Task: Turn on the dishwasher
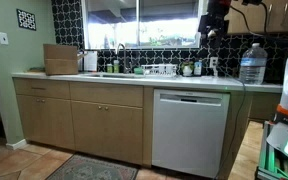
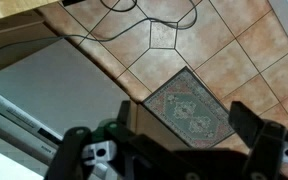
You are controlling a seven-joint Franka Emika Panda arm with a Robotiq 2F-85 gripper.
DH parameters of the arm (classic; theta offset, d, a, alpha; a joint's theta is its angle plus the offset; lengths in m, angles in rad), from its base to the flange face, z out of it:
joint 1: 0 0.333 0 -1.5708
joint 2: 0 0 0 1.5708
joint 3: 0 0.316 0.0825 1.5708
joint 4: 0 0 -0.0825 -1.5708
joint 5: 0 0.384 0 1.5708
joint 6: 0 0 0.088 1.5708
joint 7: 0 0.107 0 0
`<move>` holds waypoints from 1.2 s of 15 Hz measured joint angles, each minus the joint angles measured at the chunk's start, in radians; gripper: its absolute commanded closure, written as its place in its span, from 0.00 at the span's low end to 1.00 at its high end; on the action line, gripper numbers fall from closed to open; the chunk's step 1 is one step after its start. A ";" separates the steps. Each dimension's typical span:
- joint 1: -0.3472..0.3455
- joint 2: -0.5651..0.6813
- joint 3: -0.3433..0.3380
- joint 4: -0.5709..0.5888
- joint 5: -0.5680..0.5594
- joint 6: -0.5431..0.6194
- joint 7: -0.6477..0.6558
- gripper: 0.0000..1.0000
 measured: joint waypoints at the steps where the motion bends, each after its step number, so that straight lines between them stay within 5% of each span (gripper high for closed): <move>1: 0.000 0.000 0.000 0.000 0.000 0.000 0.000 0.00; 18: -0.006 0.003 0.005 0.000 0.000 0.019 0.022 0.00</move>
